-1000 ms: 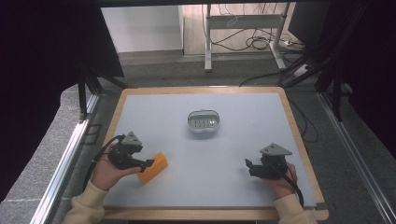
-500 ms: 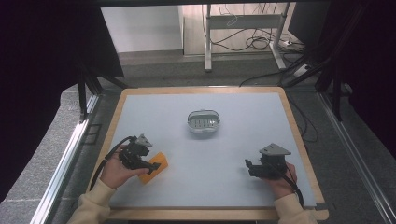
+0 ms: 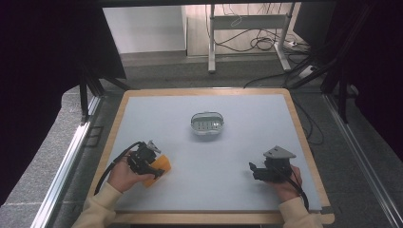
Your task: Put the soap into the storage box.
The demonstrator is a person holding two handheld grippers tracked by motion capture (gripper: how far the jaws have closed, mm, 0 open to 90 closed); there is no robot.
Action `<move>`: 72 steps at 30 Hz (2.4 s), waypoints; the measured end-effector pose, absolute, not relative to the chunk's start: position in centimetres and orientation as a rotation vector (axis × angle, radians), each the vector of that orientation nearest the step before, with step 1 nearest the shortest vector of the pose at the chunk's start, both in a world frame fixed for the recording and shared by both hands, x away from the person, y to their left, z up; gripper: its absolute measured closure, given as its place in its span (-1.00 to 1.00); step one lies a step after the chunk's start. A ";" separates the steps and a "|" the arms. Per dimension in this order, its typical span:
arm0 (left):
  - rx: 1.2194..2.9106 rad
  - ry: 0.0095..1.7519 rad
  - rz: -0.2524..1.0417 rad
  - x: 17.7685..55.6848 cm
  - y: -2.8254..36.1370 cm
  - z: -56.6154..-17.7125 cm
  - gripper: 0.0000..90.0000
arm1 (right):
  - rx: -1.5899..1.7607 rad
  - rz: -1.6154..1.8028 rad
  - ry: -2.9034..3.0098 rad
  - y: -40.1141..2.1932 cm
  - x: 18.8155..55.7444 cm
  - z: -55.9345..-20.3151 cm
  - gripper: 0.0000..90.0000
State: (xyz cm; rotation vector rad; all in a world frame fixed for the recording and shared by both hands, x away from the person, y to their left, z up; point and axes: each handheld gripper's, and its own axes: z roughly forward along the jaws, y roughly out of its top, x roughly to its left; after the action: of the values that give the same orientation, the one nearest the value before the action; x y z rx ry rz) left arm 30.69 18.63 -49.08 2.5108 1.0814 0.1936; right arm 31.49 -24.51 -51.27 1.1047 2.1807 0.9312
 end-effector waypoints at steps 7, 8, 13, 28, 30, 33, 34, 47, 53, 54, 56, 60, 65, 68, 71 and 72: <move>2.534 1.081 0.161 31.0 18.1 -49.8 0.16 | 1.098 0.937 2.184 -24.5 31.5 -51.3 -0.71; 2.536 1.079 0.157 31.0 18.1 -49.8 0.21 | 1.097 0.937 2.184 -24.5 31.5 -51.3 -0.71; 2.535 1.070 0.148 31.1 18.2 -49.9 0.35 | 1.098 0.934 2.181 -24.5 31.5 -51.3 -0.71; 2.497 1.060 0.167 30.8 19.1 -48.4 0.36 | 1.098 0.934 2.176 -24.5 31.5 -51.2 -0.71; 2.492 1.052 0.166 30.7 19.3 -48.0 0.36 | 1.097 0.933 2.177 -24.5 31.5 -51.2 -0.71; 2.472 1.046 0.149 30.6 19.6 -47.6 0.36 | 1.098 0.930 2.178 -24.5 31.5 -51.2 -0.71; 2.469 1.047 0.150 30.6 19.7 -47.5 0.36 | 1.098 0.930 2.178 -24.5 31.5 -51.2 -0.71; 2.477 1.044 0.167 30.5 20.0 -47.2 0.36 | 1.097 0.927 2.177 -24.5 31.5 -51.2 -0.71; 2.491 1.033 0.163 30.5 19.9 -47.2 0.37 | 1.099 0.925 2.179 -24.4 31.5 -51.2 -0.71; 2.495 1.031 0.163 30.5 19.9 -47.2 0.37 | 1.096 0.925 2.179 -24.4 31.5 -51.2 -0.71; 2.507 1.028 0.170 30.5 19.8 -47.2 0.37 | 1.098 0.927 2.178 -24.4 31.5 -51.2 -0.71; 2.516 1.018 0.193 30.4 19.6 -47.1 0.37 | 1.098 0.929 2.174 -24.5 31.5 -51.2 -0.71; 2.532 0.999 0.175 30.8 19.2 -46.8 0.37 | 1.096 0.933 2.177 -24.4 31.5 -51.2 -0.71; 2.549 0.991 0.174 31.3 18.9 -46.5 0.37 | 1.095 0.936 2.177 -24.4 31.5 -51.2 -0.71; 2.552 0.981 0.169 31.7 18.6 -46.1 0.37 | 1.096 0.939 2.176 -24.5 31.5 -51.1 -0.71; 2.554 0.974 0.168 31.8 18.5 -46.0 0.37 | 1.096 0.939 2.175 -24.5 31.5 -51.1 -0.71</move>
State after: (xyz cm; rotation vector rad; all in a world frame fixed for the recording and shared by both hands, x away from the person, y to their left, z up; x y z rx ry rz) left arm 31.81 18.48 -46.02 2.5539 0.9738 0.1676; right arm 31.51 -24.54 -51.14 1.0956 2.1755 0.9393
